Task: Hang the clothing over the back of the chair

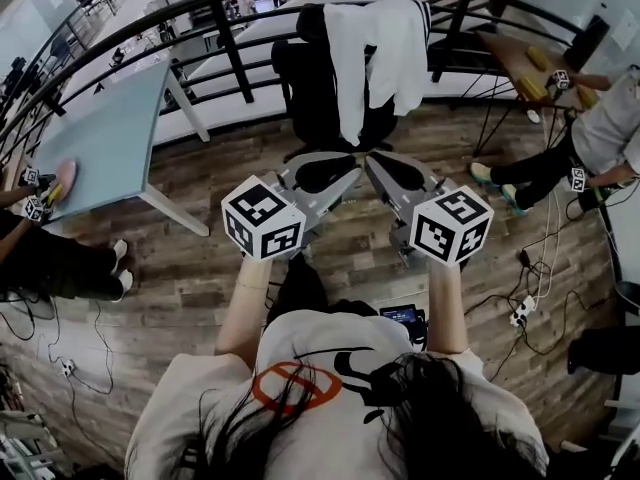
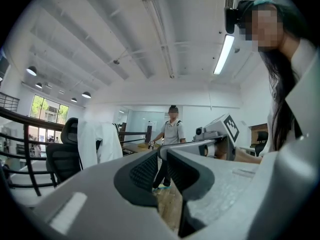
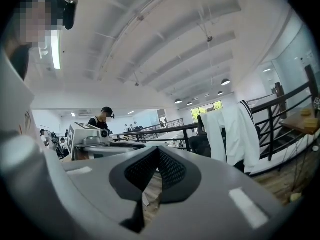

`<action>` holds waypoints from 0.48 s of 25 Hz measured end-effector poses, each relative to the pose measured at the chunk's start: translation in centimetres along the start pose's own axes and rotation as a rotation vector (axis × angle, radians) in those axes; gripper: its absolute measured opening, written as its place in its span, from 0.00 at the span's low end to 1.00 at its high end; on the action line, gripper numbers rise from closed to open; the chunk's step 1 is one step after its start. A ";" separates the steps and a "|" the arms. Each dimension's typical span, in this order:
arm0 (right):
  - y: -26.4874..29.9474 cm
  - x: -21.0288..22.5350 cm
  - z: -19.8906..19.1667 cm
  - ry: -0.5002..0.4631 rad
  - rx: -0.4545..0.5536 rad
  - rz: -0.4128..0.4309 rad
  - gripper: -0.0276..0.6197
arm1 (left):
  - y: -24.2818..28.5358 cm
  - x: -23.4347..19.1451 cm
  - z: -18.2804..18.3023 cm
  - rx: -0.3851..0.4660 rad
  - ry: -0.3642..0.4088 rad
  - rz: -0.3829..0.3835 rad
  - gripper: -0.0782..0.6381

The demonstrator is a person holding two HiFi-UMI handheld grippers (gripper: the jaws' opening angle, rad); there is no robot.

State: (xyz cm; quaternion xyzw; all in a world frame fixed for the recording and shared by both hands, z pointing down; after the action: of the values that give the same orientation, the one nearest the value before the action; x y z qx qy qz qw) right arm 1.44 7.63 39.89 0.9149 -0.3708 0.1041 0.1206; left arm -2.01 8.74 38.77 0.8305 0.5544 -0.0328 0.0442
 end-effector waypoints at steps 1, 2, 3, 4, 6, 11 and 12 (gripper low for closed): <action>-0.1 -0.2 0.2 0.000 0.004 0.001 0.08 | -0.2 0.1 0.2 -0.004 0.001 0.002 0.35; -0.4 -0.6 0.5 -0.001 0.013 0.005 0.08 | -0.5 0.5 0.5 -0.006 0.007 0.007 0.35; -0.9 -1.2 0.9 -0.004 0.024 0.010 0.08 | -0.8 1.1 1.0 -0.005 0.016 0.012 0.35; -1.5 -1.7 1.2 -0.007 0.033 0.015 0.08 | -1.1 1.7 1.5 -0.002 0.022 0.017 0.35; -2.4 -2.4 1.4 -0.012 0.036 0.020 0.08 | -1.4 2.7 1.9 0.002 0.023 0.020 0.35; -3.7 -1.3 0.2 0.001 0.036 0.003 0.08 | -0.4 3.7 0.2 -0.014 0.006 0.009 0.35; -3.8 -1.0 0.0 0.003 0.036 0.001 0.08 | -0.2 3.7 -0.2 -0.016 0.004 0.008 0.35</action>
State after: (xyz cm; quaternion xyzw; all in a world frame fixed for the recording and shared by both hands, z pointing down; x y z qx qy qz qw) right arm 3.42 10.94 39.02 0.9166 -0.3692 0.1120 0.1047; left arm -0.76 12.25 38.53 0.8324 0.5513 -0.0262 0.0499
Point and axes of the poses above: the fingertips, and each gripper's own axes: y forward along the fingers, x to its right, z out of its top, the point moved 1 cm from there along -y, backward along the fingers, and after that the axes turned 2 degrees about y, right-handed, at the moved point
